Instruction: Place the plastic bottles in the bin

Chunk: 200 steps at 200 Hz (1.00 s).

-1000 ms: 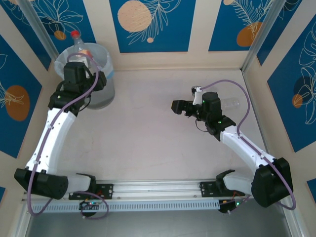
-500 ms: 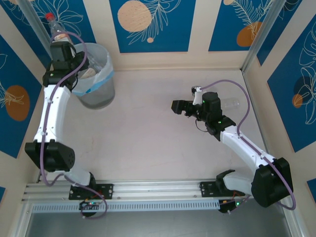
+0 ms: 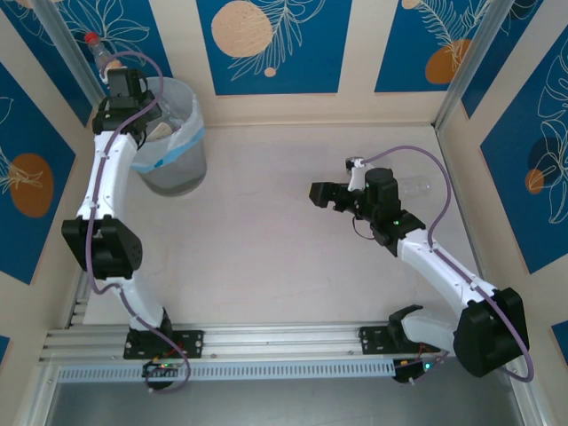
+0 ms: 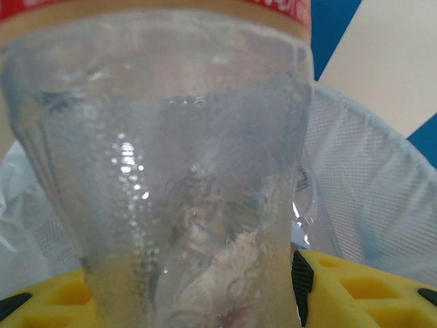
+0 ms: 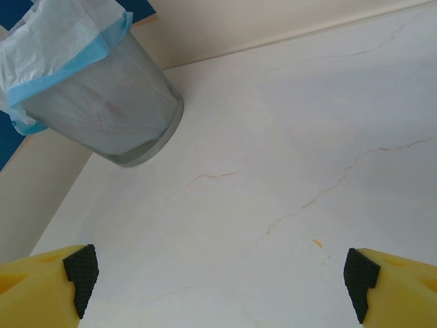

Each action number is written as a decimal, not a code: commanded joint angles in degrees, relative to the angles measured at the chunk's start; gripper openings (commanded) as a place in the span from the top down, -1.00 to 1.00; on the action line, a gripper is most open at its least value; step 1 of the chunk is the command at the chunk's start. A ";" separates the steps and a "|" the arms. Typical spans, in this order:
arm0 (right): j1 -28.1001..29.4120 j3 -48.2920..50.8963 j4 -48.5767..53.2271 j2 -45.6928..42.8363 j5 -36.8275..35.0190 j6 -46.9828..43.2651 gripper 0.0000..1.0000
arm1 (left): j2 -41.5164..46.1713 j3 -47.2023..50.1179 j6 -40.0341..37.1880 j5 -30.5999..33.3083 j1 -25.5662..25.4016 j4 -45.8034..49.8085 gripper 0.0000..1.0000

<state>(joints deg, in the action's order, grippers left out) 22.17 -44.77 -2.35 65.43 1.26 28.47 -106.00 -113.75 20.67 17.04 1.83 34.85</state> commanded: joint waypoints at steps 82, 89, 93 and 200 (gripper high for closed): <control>0.24 1.27 -0.11 -1.81 -1.56 -0.78 -0.91 | -4.21 -8.19 3.31 -1.62 1.16 7.78 -0.67; 0.24 1.26 -0.26 -1.71 -1.58 -0.77 -0.91 | -3.93 -8.23 3.32 -2.06 1.16 7.85 -0.77; 0.18 1.26 -0.35 -1.63 -1.52 -0.71 -0.91 | -3.83 -8.24 3.33 -2.32 1.16 7.86 -0.81; -6.58 -0.06 6.33 1.19 -9.95 7.43 -0.95 | 10.93 9.00 7.58 -22.15 -2.33 -4.41 -0.98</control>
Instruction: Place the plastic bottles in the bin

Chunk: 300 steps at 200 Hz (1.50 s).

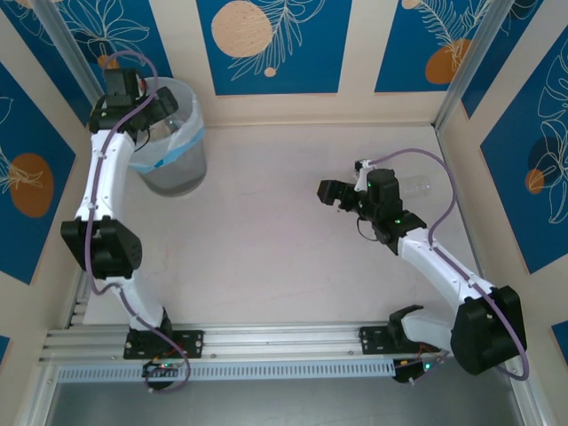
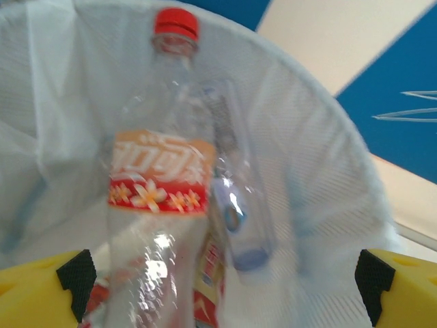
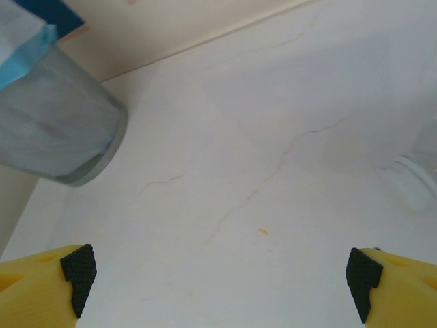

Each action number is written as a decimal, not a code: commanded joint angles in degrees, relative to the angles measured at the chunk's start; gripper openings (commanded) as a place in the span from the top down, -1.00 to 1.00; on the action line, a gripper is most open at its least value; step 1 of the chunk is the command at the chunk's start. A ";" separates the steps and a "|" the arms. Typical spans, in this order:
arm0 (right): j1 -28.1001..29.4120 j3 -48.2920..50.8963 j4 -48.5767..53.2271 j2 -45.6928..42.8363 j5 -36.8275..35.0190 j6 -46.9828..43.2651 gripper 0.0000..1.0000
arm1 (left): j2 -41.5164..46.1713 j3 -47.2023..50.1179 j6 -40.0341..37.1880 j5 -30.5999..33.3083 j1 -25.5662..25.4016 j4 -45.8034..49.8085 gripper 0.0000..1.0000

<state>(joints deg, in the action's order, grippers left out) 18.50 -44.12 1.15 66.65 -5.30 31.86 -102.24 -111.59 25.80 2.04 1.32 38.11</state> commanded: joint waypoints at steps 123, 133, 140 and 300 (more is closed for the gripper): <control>-27.01 -5.20 18.07 9.46 -2.82 16.56 -0.90 | 24.74 44.99 8.24 -19.90 -24.96 -31.03 -0.98; -26.71 -6.25 18.35 11.24 -3.57 18.23 -0.88 | 24.78 47.93 9.94 -20.52 -24.96 -33.30 -0.98; -26.19 -6.69 17.88 12.20 -3.43 18.92 -0.86 | 24.68 50.26 10.83 -21.87 -24.97 -35.71 -0.98; -9.72 -24.56 26.80 38.09 -22.50 49.98 -0.29 | 27.03 56.01 4.73 -17.99 -25.05 -34.14 -0.98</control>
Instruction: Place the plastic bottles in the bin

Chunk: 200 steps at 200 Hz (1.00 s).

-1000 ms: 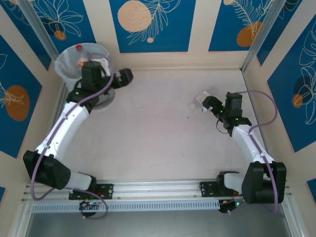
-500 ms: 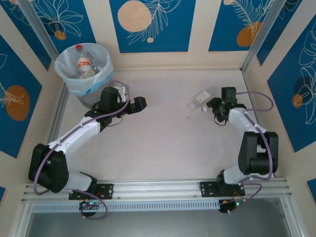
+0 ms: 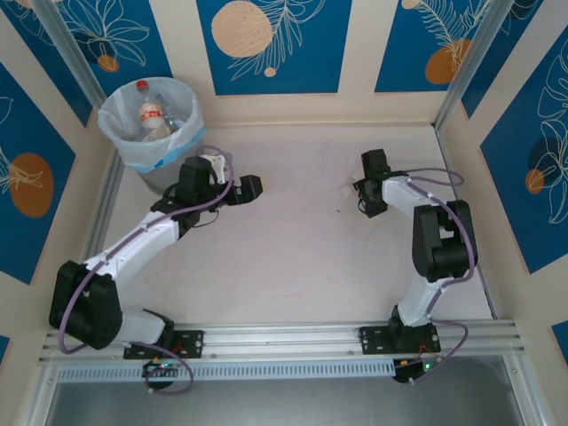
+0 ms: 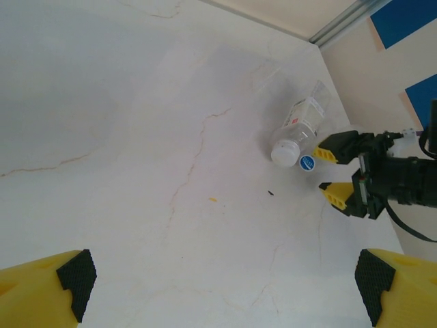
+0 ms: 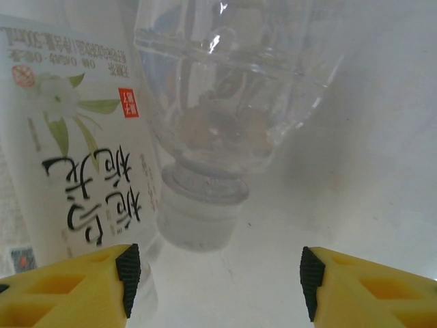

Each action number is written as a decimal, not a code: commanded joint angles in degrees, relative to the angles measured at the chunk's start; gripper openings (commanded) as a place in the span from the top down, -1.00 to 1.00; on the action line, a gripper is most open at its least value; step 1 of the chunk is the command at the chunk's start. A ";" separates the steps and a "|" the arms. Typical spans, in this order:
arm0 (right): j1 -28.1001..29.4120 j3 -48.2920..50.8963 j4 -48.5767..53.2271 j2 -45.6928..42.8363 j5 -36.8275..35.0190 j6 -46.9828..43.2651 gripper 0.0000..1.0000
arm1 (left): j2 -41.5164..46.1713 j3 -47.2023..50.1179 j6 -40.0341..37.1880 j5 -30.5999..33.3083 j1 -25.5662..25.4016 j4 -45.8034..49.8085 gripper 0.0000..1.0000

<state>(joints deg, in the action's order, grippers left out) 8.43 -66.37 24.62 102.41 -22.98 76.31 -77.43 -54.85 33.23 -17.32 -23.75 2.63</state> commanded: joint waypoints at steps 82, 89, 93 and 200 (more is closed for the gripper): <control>0.30 -1.24 1.95 4.11 -9.53 7.27 -0.16 | 2.46 -0.45 -2.31 2.75 0.02 2.60 -0.98; 0.21 -0.94 1.53 4.17 -9.16 7.38 -0.15 | 2.31 -0.59 -2.13 2.72 0.02 2.64 -0.98; 0.08 -0.75 1.26 4.20 -8.95 7.37 -0.15 | 2.28 -0.61 -2.12 2.65 0.02 2.63 -0.98; -1.61 3.36 -1.64 4.29 -8.03 6.81 0.31 | 1.83 -1.30 -1.16 2.43 0.02 2.80 -0.98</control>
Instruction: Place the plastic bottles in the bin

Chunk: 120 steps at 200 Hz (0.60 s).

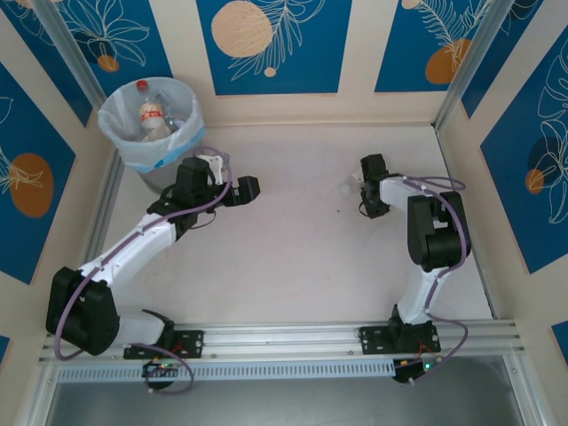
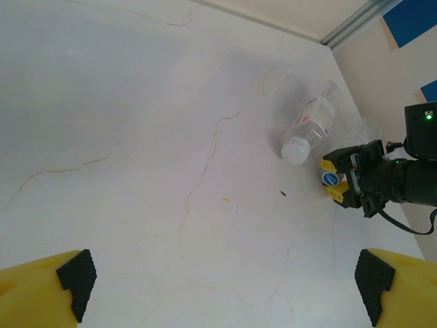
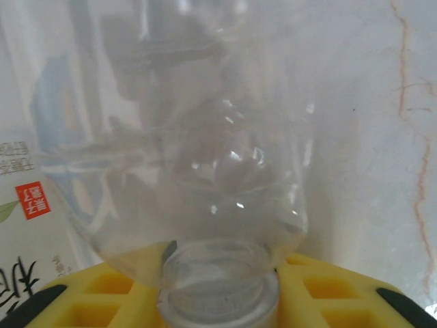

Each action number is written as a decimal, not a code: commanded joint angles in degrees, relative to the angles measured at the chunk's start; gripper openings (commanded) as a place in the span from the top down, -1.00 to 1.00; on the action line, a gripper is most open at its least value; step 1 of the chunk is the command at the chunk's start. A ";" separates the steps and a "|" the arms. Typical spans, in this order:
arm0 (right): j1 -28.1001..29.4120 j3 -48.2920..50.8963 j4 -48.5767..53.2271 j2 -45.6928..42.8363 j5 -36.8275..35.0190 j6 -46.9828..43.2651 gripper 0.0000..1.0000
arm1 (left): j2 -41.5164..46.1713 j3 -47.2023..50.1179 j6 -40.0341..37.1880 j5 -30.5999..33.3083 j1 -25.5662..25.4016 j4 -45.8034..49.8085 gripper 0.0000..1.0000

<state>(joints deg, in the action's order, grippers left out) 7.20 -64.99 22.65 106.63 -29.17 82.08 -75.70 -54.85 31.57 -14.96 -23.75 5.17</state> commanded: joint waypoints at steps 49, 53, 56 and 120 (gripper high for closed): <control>-0.77 6.58 -0.59 -5.41 -5.30 -0.15 0.55 | -0.19 -1.40 1.11 -0.41 0.02 -0.25 -0.98; -0.70 6.83 -0.59 -5.87 -5.64 -0.64 0.57 | -0.24 -1.40 1.20 -0.50 0.02 -0.33 -0.98; -0.70 6.93 -0.59 -6.21 -5.90 -1.10 0.58 | -0.31 -1.40 1.21 -0.61 0.02 -0.42 -0.98; 3.24 11.50 -3.74 -15.98 -15.06 -12.86 1.00 | -0.45 -1.40 2.08 -1.86 0.03 -2.36 -0.98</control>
<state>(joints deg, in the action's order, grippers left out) 8.38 -54.76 20.10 94.83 -36.58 75.07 -75.70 -54.85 32.69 -15.49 -23.75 4.89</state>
